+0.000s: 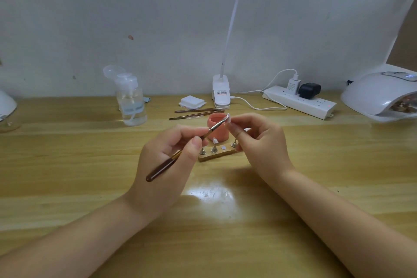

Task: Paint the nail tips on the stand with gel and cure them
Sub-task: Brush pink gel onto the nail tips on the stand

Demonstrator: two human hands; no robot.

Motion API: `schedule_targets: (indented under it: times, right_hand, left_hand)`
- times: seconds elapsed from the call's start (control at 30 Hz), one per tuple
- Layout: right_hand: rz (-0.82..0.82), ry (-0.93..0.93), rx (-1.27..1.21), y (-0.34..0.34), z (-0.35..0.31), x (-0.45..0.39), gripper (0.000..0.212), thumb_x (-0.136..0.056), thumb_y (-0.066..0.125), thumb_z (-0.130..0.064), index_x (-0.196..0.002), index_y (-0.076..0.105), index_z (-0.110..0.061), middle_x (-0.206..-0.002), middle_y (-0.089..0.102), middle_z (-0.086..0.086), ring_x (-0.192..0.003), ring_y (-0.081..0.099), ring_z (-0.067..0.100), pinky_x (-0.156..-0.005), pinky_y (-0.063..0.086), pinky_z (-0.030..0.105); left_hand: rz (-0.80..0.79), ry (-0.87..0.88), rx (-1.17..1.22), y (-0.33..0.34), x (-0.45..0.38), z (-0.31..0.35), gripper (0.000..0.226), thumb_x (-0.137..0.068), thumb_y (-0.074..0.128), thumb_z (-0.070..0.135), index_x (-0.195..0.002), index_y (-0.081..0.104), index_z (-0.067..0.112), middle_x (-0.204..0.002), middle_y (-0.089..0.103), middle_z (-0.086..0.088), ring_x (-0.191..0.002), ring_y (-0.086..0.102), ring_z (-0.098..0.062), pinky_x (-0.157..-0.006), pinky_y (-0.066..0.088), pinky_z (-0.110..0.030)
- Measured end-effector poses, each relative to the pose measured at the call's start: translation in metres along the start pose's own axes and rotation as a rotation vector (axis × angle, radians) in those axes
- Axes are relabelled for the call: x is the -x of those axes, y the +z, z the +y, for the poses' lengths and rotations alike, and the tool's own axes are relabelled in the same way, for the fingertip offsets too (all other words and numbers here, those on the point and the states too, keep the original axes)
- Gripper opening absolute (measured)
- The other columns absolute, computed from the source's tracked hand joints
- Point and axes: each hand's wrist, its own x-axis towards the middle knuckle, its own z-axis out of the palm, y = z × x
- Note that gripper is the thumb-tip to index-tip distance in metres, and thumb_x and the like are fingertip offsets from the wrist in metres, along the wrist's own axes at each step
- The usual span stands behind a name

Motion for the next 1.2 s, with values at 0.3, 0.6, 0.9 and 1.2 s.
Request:
schedule_targets:
  times: [0.3, 0.6, 0.9, 1.2]
  right_hand:
    - [0.014, -0.012, -0.016, -0.0004, 0.0001, -0.0013, 0.011, -0.086, 0.073, -0.023, -0.084, 0.071, -0.034, -0.079, 0.072, -0.013, -0.054, 0.061, 0.024, -0.053, 0.055, 0.035]
    - [0.043, -0.050, 0.042, 0.0011, 0.0021, -0.0006, 0.020, -0.086, 0.072, -0.022, -0.081, 0.068, -0.041, -0.076, 0.071, -0.022, -0.054, 0.061, 0.014, -0.059, 0.054, 0.051]
    - [0.021, -0.001, -0.005, 0.0024, 0.0017, 0.0000, 0.012, -0.087, 0.071, -0.022, -0.084, 0.071, -0.034, -0.078, 0.073, -0.013, -0.055, 0.061, 0.008, -0.061, 0.053, 0.054]
    - [-0.006, -0.010, 0.003, 0.0008, 0.0000, 0.0010, 0.023, -0.088, 0.069, -0.013, -0.084, 0.068, -0.035, -0.074, 0.072, -0.019, -0.057, 0.065, 0.002, -0.062, 0.056, 0.053]
  left_hand:
    - [0.029, -0.005, -0.068, 0.0001, 0.0001, 0.0028, 0.020, -0.089, 0.055, 0.028, -0.098, 0.070, 0.035, -0.091, 0.073, 0.011, -0.089, 0.067, -0.012, -0.080, 0.052, -0.021]
    - [0.007, -0.025, -0.130, 0.0003, 0.0013, 0.0028, 0.017, -0.087, 0.057, 0.025, -0.098, 0.068, 0.030, -0.090, 0.073, 0.014, -0.089, 0.066, -0.005, -0.080, 0.045, -0.011]
    - [0.078, -0.048, 0.036, 0.0023, -0.0001, 0.0048, 0.018, -0.087, 0.054, 0.029, -0.096, 0.068, 0.022, -0.084, 0.074, 0.008, -0.082, 0.067, -0.004, -0.074, 0.047, -0.013]
    - [0.042, -0.065, 0.082, 0.0017, 0.0011, 0.0067, 0.017, -0.085, 0.051, 0.013, -0.087, 0.068, 0.013, -0.078, 0.072, -0.001, -0.076, 0.066, -0.004, -0.071, 0.046, -0.009]
